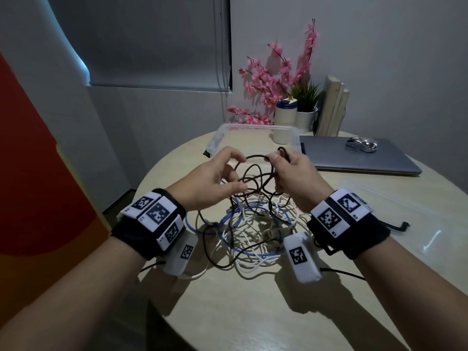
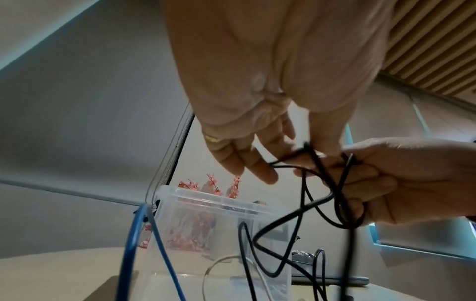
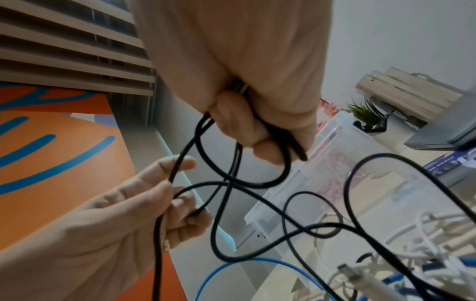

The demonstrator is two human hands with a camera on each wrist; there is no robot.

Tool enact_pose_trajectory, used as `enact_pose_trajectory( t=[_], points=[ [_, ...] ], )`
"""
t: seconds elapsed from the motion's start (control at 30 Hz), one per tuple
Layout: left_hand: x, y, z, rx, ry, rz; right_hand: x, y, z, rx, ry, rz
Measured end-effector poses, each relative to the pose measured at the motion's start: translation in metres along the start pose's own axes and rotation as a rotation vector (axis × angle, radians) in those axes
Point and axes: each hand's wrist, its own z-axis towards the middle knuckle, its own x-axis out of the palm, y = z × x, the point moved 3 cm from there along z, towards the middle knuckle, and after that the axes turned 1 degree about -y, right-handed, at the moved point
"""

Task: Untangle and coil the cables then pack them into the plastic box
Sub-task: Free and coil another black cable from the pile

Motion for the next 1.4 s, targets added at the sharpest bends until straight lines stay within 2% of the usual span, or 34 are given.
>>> enact_pose_trajectory(
  t=[0.1, 0.23, 0.3, 0.33, 0.4, 0.5, 0.57, 0.67, 1.03, 1.13, 1.27, 1.4],
  points=[
    [-0.005, -0.001, 0.003, 0.023, -0.148, 0.196, 0.003, 0.003, -0.005, 0.009, 0.074, -0.022],
    [-0.008, 0.003, 0.009, 0.082, -0.228, 0.400, 0.012, 0.013, -0.022, 0.085, 0.409, 0.108],
    [-0.007, 0.004, 0.011, 0.061, -0.242, 0.447, 0.014, 0.018, -0.029, 0.107, 0.479, 0.156],
    [-0.007, 0.006, 0.011, 0.054, -0.241, 0.416, 0.014, 0.019, -0.030, 0.123, 0.471, 0.213],
    [-0.007, 0.006, 0.009, 0.100, -0.196, 0.197, 0.011, 0.022, -0.027, 0.170, 0.409, 0.351],
    [0.003, 0.004, 0.004, 0.099, -0.030, -0.162, 0.010, 0.026, -0.025, 0.208, 0.360, 0.512],
    [0.012, 0.004, 0.005, 0.095, 0.001, -0.246, 0.011, 0.028, -0.026, 0.195, 0.363, 0.542],
    [0.018, 0.004, 0.008, 0.087, -0.078, -0.286, 0.011, 0.028, -0.026, 0.175, 0.374, 0.554],
    [0.010, -0.006, 0.007, 0.123, -0.315, -0.056, 0.012, 0.034, -0.027, 0.164, 0.461, 0.475],
    [0.013, -0.010, 0.007, 0.102, -0.317, -0.093, 0.014, 0.037, -0.028, 0.164, 0.443, 0.516],
    [0.017, -0.012, 0.010, 0.031, -0.246, -0.245, 0.020, 0.037, -0.029, 0.076, 0.432, 0.465],
    [0.015, -0.005, 0.006, -0.010, -0.197, -0.339, 0.011, 0.034, -0.024, 0.067, 0.344, 0.517]
  ],
)
